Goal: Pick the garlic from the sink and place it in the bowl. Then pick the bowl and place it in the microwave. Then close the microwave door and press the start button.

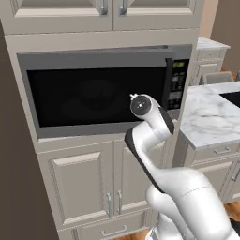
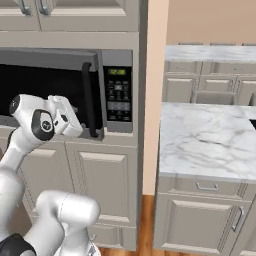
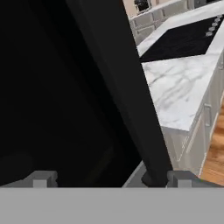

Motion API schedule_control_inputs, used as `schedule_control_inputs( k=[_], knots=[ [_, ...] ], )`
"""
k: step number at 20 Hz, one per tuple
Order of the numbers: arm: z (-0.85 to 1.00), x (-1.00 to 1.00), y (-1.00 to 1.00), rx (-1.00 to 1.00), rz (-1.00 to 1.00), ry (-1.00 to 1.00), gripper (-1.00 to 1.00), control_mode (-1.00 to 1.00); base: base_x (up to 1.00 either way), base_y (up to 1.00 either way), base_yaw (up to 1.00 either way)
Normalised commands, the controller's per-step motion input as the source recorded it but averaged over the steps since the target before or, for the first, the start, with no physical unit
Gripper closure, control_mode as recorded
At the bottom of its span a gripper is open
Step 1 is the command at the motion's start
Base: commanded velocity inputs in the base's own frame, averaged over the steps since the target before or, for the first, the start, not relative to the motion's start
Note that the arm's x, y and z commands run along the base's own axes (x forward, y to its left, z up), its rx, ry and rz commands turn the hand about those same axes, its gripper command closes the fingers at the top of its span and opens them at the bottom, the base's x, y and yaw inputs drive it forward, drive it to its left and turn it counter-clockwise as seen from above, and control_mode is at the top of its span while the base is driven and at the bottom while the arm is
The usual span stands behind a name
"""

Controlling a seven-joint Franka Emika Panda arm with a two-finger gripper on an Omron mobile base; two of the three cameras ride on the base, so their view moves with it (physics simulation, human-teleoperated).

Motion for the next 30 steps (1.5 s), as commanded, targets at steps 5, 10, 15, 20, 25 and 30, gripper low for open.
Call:
schedule_control_inputs(
  k=[5, 10, 15, 20, 25, 30],
  knots=[
    [0.00, 0.72, -0.08, 0.13, 0.02, 0.00, -1.00, -1.00, 0.00, 0.00, 0.00],
    [0.00, 0.33, -0.01, 0.16, 0.05, 0.00, -1.00, -1.00, 0.00, 0.00, 0.00],
    [-0.05, 0.20, 0.00, 0.17, 0.08, 0.00, -1.00, -1.00, 0.00, 0.00, 0.00],
    [0.15, -0.76, 0.10, 0.18, 0.00, -0.05, -1.00, -1.00, 0.00, 0.00, 0.00],
    [0.49, -1.00, -0.28, 0.56, 0.00, 0.00, -1.00, -1.00, 0.00, 0.00, 0.00],
    [-0.13, -0.87, -0.91, 0.51, 0.05, -0.12, -1.00, -1.00, 0.00, 0.00, 0.00]
  ],
)
